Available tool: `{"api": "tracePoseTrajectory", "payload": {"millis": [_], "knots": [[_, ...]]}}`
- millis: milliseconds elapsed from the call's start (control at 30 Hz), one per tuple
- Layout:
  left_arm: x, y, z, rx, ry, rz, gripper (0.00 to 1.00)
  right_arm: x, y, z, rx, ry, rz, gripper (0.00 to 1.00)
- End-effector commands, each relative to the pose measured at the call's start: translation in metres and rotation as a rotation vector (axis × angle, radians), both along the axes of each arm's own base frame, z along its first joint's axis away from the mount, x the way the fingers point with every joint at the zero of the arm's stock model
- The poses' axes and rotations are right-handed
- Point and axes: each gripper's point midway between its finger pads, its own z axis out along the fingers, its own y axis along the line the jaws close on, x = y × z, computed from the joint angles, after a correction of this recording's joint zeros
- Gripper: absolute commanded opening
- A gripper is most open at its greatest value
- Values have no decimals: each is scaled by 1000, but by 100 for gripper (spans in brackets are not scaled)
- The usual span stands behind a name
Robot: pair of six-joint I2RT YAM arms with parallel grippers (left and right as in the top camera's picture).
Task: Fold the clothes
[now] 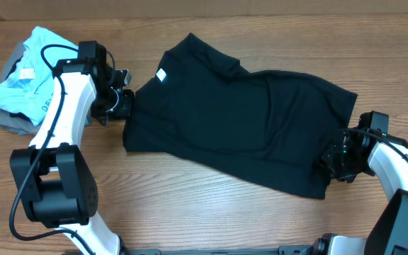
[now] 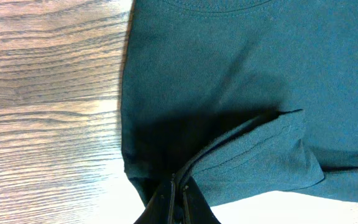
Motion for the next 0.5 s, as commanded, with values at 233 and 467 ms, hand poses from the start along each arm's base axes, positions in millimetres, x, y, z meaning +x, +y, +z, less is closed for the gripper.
{"api": "tracePoseTrajectory", "payload": {"millis": [233, 467], "knots": [[6, -1, 17, -17, -54, -16, 4, 7, 15, 14, 69, -42, 20, 4], [20, 4, 69, -8, -155, -8, 4, 40, 4, 107, -9, -275, 28, 4]]}}
